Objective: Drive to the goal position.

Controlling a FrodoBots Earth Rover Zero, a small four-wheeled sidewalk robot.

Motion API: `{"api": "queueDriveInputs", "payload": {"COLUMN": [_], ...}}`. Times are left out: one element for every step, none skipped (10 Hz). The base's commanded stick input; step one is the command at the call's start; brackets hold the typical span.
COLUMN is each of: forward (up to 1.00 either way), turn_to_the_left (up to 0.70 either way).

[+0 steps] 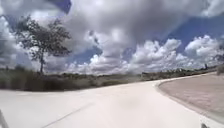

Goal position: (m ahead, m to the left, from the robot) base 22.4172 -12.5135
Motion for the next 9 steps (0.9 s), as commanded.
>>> {"api": "queueDriveInputs", "payload": {"forward": [0.85, 0.85, 0.85, 0.85, 0.85, 0.85, 0.85, 0.85, 0.85], "turn_to_the_left": [0.00, 0.00, 0.00, -0.10, -0.34, -0.32, -0.11, 0.00, 0.00]}}
